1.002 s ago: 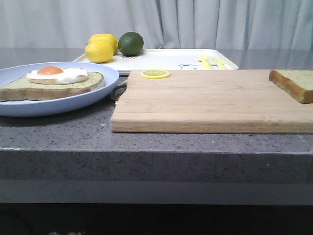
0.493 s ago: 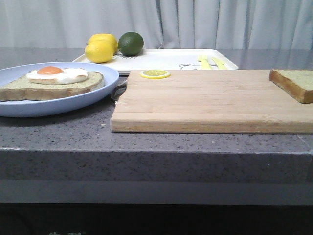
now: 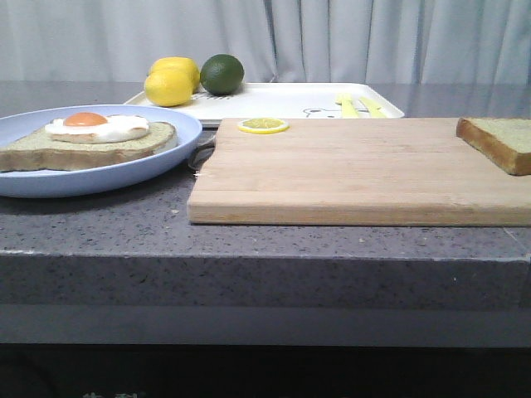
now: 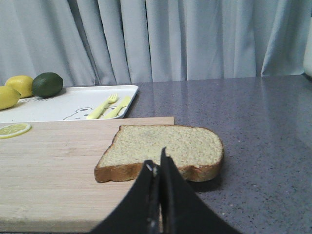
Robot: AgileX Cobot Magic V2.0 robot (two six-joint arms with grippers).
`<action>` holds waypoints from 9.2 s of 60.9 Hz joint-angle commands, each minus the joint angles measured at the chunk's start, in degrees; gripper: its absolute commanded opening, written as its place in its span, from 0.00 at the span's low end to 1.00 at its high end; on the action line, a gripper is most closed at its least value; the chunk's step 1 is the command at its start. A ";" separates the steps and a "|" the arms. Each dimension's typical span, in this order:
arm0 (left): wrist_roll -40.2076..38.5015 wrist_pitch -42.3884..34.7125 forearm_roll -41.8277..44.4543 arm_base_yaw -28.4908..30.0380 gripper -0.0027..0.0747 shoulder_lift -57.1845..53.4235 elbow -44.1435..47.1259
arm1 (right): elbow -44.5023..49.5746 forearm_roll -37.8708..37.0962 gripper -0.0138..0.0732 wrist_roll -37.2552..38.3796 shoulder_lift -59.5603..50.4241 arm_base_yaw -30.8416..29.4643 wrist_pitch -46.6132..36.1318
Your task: Place bread and move sandwich to tray
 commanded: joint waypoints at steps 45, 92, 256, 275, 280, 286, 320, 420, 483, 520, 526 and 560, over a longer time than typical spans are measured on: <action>-0.40 -4.54 0.09 -0.05 0.01 -1.19 0.05 | -0.17 -0.40 0.08 -0.24 -1.02 -0.21 -5.62; -0.40 -10.92 -0.68 -0.05 0.01 -1.06 -0.59 | -5.76 -0.40 0.08 -0.24 -1.02 -0.21 2.12; -0.40 -13.77 -6.40 -0.05 0.67 29.60 -17.79 | -48.11 0.90 0.82 -0.19 41.01 -0.21 42.18; -0.40 -13.66 -6.40 -0.05 0.67 29.60 -17.58 | -64.26 1.96 0.81 -0.14 60.80 -4.24 53.14; -0.40 -13.66 -6.40 -0.05 0.67 29.60 -17.58 | -67.21 3.66 0.81 -0.14 64.89 -6.64 54.27; -0.40 -13.66 -6.40 -0.05 0.67 29.60 -17.58 | -70.72 5.53 0.81 -1.22 69.04 -10.18 55.86; -0.40 -13.66 -6.40 -0.05 0.67 29.60 -17.58 | -84.57 24.34 0.81 -18.12 90.78 -25.68 69.88; -0.40 -13.66 -6.40 -0.05 0.67 29.60 -17.58 | -84.57 40.62 0.81 -31.06 103.31 -28.25 77.91; -0.40 -13.66 -6.40 -0.05 0.67 29.60 -17.58 | -84.50 39.99 0.19 -27.99 101.56 -26.81 77.97; -0.40 -13.66 -6.40 -0.05 0.67 29.60 -17.58 | -84.57 56.68 0.11 -25.75 88.93 -26.29 77.97; -0.40 -13.66 -6.40 -0.05 0.67 29.60 -17.58 | -84.57 62.18 0.11 -25.75 88.39 -24.42 77.92; -0.40 -13.66 -6.40 -0.05 0.67 29.60 -17.58 | -84.57 85.15 0.11 -26.16 94.24 7.05 61.36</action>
